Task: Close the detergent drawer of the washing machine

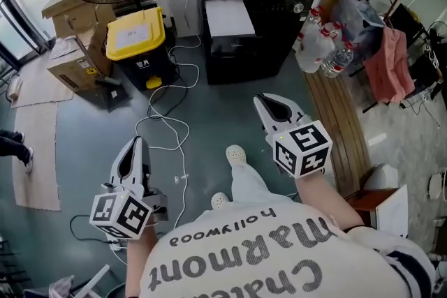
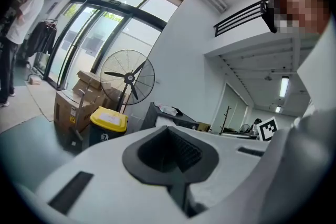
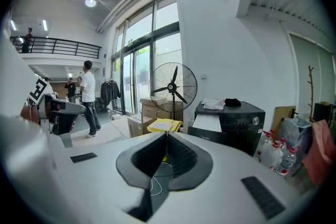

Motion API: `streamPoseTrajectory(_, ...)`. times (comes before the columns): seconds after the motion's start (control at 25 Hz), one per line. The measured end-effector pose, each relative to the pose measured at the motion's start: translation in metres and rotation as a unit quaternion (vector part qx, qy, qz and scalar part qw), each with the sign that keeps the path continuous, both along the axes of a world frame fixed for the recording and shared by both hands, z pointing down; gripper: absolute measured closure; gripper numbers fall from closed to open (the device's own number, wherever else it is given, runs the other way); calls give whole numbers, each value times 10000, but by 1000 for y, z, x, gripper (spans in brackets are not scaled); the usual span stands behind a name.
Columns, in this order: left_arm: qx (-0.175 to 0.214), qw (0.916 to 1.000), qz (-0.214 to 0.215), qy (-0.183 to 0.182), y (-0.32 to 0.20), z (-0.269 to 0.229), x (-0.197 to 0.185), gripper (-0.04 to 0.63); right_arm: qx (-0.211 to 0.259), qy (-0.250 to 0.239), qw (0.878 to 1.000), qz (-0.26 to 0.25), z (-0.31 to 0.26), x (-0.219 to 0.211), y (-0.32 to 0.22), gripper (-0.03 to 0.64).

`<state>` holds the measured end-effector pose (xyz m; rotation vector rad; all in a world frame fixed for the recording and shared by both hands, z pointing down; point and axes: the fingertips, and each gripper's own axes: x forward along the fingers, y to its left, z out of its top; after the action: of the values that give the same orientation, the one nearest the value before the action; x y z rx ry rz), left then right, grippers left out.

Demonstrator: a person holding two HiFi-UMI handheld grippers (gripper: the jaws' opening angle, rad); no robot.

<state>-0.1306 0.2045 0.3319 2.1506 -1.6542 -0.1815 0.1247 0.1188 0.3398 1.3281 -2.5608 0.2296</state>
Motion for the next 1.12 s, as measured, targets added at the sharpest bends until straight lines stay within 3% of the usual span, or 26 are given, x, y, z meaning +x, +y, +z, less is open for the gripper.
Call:
streamPoseTrajectory(0.4, 42, 9993, -359, 32, -31, -3, -25, 588, 8, -14, 9995, -311, 3, -28, -59, 588)
streamPoseTrajectory(0.88, 120, 9971, -748, 107, -126, -10, -25, 588, -77, -22, 9973, -732, 7, -38, -175, 588)
streamPoseTrajectory(1.12, 113, 9944, -1043, 102, -163, -1, -20, 588, -627, -311, 9927, -978, 39, -34, -228, 588)
